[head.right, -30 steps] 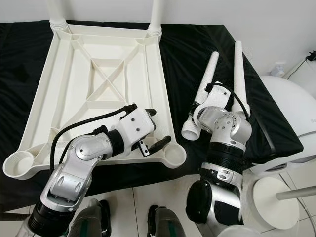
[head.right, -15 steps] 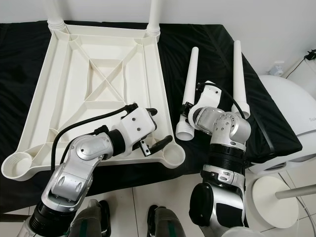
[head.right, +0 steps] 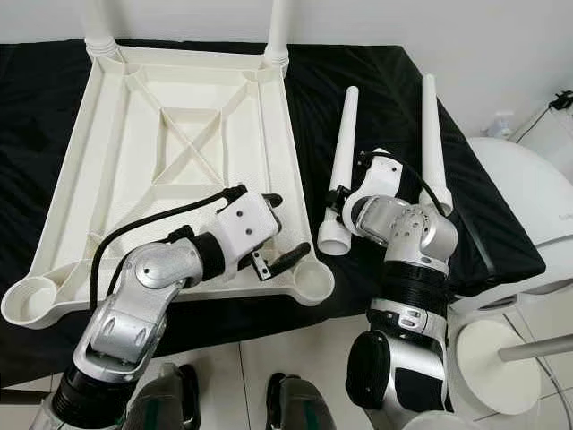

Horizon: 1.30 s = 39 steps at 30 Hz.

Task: Building children table

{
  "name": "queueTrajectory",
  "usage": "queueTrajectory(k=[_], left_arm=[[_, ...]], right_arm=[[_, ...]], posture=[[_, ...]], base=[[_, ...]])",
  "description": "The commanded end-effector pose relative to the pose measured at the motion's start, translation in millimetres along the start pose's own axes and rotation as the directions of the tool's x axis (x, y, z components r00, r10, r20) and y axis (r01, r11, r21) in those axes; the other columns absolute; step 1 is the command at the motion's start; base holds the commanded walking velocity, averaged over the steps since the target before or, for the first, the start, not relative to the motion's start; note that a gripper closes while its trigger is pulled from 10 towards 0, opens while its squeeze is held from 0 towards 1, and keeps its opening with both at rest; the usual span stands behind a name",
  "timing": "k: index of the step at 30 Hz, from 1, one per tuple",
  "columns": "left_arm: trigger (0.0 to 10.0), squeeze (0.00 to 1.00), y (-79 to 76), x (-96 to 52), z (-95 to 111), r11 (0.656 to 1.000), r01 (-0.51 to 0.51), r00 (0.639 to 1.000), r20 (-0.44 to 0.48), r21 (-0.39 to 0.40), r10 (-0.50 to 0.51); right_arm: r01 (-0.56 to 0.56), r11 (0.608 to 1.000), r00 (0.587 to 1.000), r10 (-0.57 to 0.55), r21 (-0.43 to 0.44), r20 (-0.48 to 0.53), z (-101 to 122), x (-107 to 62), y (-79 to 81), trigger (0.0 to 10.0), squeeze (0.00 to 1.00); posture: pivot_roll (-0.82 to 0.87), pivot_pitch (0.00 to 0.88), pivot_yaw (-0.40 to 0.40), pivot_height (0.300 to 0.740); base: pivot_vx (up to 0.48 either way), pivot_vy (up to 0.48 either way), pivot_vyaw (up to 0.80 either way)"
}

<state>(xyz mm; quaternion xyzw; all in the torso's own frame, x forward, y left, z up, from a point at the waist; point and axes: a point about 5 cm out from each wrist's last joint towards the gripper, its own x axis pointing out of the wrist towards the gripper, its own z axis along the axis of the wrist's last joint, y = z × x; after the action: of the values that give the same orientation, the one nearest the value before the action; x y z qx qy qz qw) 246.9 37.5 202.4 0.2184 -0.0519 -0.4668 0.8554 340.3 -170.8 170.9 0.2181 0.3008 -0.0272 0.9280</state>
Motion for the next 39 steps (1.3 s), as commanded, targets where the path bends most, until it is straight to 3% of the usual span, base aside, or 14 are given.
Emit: queueTrajectory(k=[1, 3, 4, 5, 6, 14, 17, 20, 26, 28, 32, 33, 35, 39], left_arm=[[10.0, 0.0, 4.5, 0.5, 2, 0.995, -0.097, 0.995, 0.004, 0.009, 0.097], [10.0, 0.0, 4.8, 0.4, 2, 0.995, -0.097, 0.995, 0.004, 0.007, 0.097], [10.0, 0.0, 5.4, 0.3, 2, 0.995, -0.098, 0.995, 0.004, 0.006, 0.098], [10.0, 0.0, 5.4, 0.3, 2, 0.995, -0.098, 0.995, 0.004, 0.006, 0.098], [10.0, 0.0, 6.1, 0.2, 2, 0.995, -0.098, 0.995, 0.003, 0.004, 0.098], [10.0, 0.0, 11.7, -0.5, 3, 0.994, -0.106, 0.994, 0.009, -0.001, 0.106], [10.0, 0.0, 16.8, -0.7, 3, 0.994, -0.112, 0.994, 0.011, 0.005, 0.112], [10.0, 0.0, 17.8, -0.6, 3, 0.993, -0.114, 0.993, 0.012, 0.005, 0.114], [10.0, 0.0, 21.3, -0.4, 4, 0.993, -0.119, 0.993, 0.02, -0.004, 0.119], [10.0, 0.0, 27.5, -2.3, 5, 0.991, -0.131, 0.991, 0.029, -0.018, 0.132], [10.0, 0.0, 32.0, -3.9, 6, 0.99, -0.142, 0.989, 0.035, -0.025, 0.143], [10.0, 0.0, 43.5, -7.4, 7, 0.985, -0.17, 0.984, 0.044, -0.034, 0.172], [10.0, 0.0, 43.5, -7.4, 7, 0.985, -0.17, 0.984, 0.044, -0.034, 0.172], [10.0, 0.0, 61.7, -11.8, 8, 0.975, -0.211, 0.975, 0.061, -0.071, 0.215]], right_arm=[[0.038, 0.999, 0.994, -0.041, -0.027, -0.106, -24, 9.4, -9.9, 0.0, 0.0], [0.029, 0.999, 0.995, -0.031, -0.026, -0.096, -23, 8.7, -8.6, 0.0, 0.0], [0.025, 0.999, 0.998, -0.027, -0.032, -0.063, -18, 7.0, -7.1, 5.8, 0.0], [0.025, 0.999, 0.998, -0.027, -0.032, -0.063, -18, 7.0, -7.1, 5.8, 0.0], [0.011, 1.0, 0.999, -0.012, -0.029, -0.038, -13, 5.4, -5.3, 10.0, 0.0], [-0.07, 0.997, 0.99, 0.071, -0.009, 0.118, 16, -6.3, 4.2, 10.0, 0.0], [-0.143, 0.99, 0.96, 0.143, -0.017, 0.242, 37, -16.9, 10.9, 10.0, 0.0], [-0.16, 0.987, 0.95, 0.16, -0.021, 0.267, 41, -19.3, 12.2, 10.0, 0.0], [-0.233, 0.97, 0.894, 0.24, -0.066, 0.378, 57, -30.2, 19.6, 10.0, 0.0], [-0.27, 0.957, 0.849, 0.289, -0.108, 0.443, 59, -34.7, 22.3, 10.0, 0.0], [-0.271, 0.954, 0.831, 0.3, -0.128, 0.469, 58, -35.7, 22.3, 10.0, 0.0], [-0.262, 0.946, 0.78, 0.323, -0.189, 0.536, 56, -37.4, 21.1, 10.0, 0.0], [-0.262, 0.946, 0.78, 0.323, -0.189, 0.536, 56, -37.4, 21.1, 10.0, 0.0], [-0.257, 0.932, 0.718, 0.36, -0.255, 0.596, 51, -37.4, 20.2, 10.0, 0.0]], posture=[[0.0, 0.167, -0.077, 0.74], [0.0, 0.167, -0.078, 0.74], [0.0, 0.168, -0.076, 0.74], [0.0, 0.168, -0.076, 0.74], [0.0, 0.168, -0.076, 0.74], [0.0, 0.164, -0.074, 0.74], [0.0, 0.158, -0.073, 0.74], [0.0, 0.158, -0.073, 0.74], [0.01, 0.151, -0.075, 0.74], [0.01, 0.145, -0.079, 0.74], [0.02, 0.142, -0.081, 0.74], [0.02, 0.131, -0.082, 0.74], [0.02, 0.131, -0.082, 0.74], [0.03, 0.123, -0.08, 0.74]], base=[[0.0, 0.0, 0.0], [0.0, 0.0, 0.0], [0.0, 0.0, 0.0], [0.0, 0.0, 0.0], [0.0, 0.0, 0.0], [0.0, 0.0, 0.0], [0.0, 0.0, 0.0], [0.0, 0.0, 0.0], [0.0, 0.0, 0.0], [0.0, 0.0, 0.0], [0.0, 0.0, 0.0], [0.0, 0.0, 0.0], [0.0, 0.0, 0.0], [0.0, 0.0, 0.0]])
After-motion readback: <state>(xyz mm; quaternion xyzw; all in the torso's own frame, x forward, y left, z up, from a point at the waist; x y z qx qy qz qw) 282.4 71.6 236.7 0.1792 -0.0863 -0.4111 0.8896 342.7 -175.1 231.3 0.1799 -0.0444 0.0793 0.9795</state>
